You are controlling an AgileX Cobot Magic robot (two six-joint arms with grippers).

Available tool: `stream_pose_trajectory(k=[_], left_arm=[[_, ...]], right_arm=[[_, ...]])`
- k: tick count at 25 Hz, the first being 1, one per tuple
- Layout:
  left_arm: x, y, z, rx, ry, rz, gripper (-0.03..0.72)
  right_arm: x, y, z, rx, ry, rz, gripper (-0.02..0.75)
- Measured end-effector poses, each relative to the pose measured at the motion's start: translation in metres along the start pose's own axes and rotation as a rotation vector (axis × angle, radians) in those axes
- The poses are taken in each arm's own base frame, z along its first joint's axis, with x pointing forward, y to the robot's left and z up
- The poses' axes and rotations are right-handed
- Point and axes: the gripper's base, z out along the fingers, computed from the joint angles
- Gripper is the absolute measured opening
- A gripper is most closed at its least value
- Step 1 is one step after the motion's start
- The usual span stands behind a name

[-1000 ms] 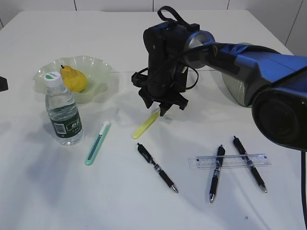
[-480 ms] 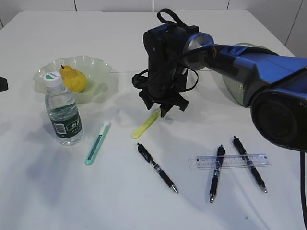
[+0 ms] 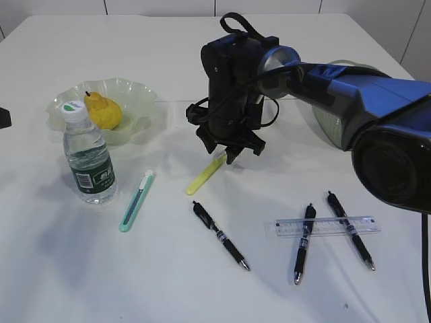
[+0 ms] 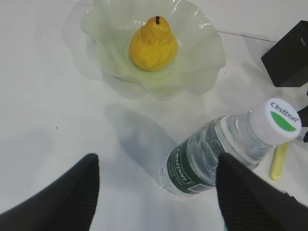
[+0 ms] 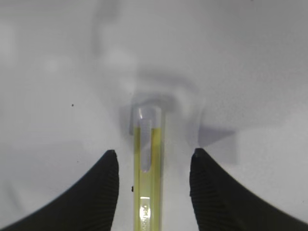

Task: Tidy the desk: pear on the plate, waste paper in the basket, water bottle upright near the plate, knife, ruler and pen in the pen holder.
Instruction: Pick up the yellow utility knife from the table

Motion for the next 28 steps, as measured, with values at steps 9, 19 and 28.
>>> stream_pose_trajectory(k=[9,19,28], left_arm=[[0.000,0.000,0.000,0.000,0.000,0.000,0.538],[0.000,0.000,0.000,0.000,0.000,0.000,0.538],[0.000,0.000,0.000,0.000,0.000,0.000,0.538]], right_arm=[[-0.002,-0.001,0.000,0.002,-0.004,0.002,0.363],[-0.003,-0.003,0.006,0.002,0.008,0.013,0.363],[-0.001,-0.003,0.013,0.008,0.024,0.015,0.363]])
